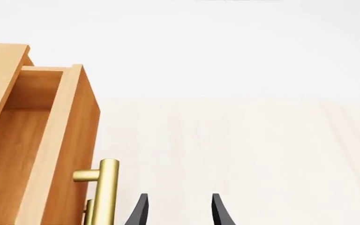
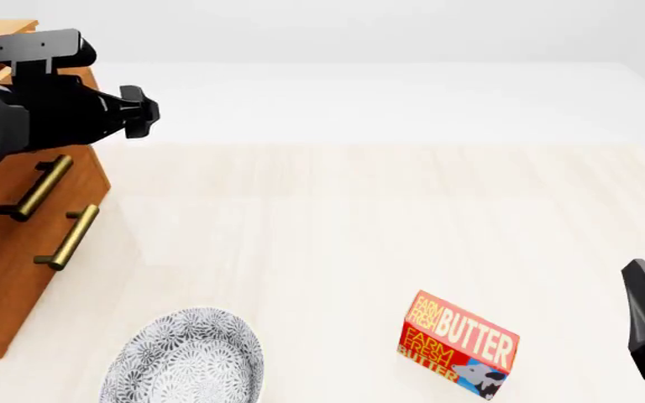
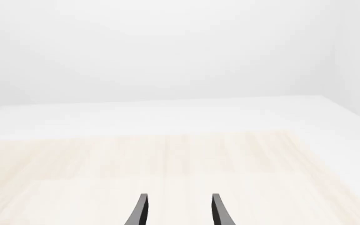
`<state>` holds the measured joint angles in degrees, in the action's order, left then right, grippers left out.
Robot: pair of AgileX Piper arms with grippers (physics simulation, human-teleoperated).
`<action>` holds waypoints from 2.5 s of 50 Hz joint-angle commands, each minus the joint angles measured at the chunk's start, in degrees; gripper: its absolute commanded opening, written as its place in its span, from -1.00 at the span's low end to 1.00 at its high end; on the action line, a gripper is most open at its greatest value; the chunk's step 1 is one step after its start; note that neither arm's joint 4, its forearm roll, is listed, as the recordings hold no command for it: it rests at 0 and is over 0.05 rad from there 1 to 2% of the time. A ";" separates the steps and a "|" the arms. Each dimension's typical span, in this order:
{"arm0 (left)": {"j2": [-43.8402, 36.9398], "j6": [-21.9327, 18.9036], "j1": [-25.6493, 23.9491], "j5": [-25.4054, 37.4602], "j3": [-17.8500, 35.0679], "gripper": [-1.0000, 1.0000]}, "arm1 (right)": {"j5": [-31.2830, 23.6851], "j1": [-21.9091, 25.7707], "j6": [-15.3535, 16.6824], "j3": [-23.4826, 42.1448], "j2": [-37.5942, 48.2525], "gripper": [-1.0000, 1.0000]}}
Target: Put the chocolate pudding in the top drawer of the cabinet and close it.
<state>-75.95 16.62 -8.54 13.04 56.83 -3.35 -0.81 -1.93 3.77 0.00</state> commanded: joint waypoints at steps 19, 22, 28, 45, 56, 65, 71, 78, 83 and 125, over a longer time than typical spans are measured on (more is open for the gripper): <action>-2.82 -0.02 2.94 -1.38 -2.77 1.00 | 0.00 0.00 0.00 0.00 0.00 1.00; -2.84 -0.15 3.43 -1.40 -2.58 1.00 | 0.00 0.00 0.00 0.00 0.00 1.00; -3.03 -0.46 4.35 -1.42 -2.33 1.00 | 0.00 0.00 0.00 0.00 0.00 1.00; -4.93 -0.50 5.90 -2.29 -1.56 1.00 | 0.00 0.00 0.00 0.00 0.00 1.00; -6.36 -0.70 7.41 -4.12 -1.94 1.00 | 0.00 0.00 0.00 0.00 0.00 1.00; -6.15 -1.06 8.80 -4.06 -1.99 1.00 | 0.00 0.00 0.00 0.00 0.00 1.00; -6.14 -1.37 9.67 -4.07 -1.85 1.00 | 0.00 0.00 0.00 0.00 0.00 1.00; -6.11 -1.57 10.09 -4.14 -1.51 1.00 | 0.00 0.00 0.00 0.00 0.00 1.00; -6.16 -2.02 10.99 -4.48 -1.68 1.00 | 0.00 0.00 0.00 0.00 0.00 1.00; -0.06 -3.48 12.52 -2.81 -3.68 1.00 | 0.00 0.00 0.00 0.00 0.00 1.00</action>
<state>-77.28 11.59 2.81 8.61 55.85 -3.35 -0.81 -1.93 3.77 0.00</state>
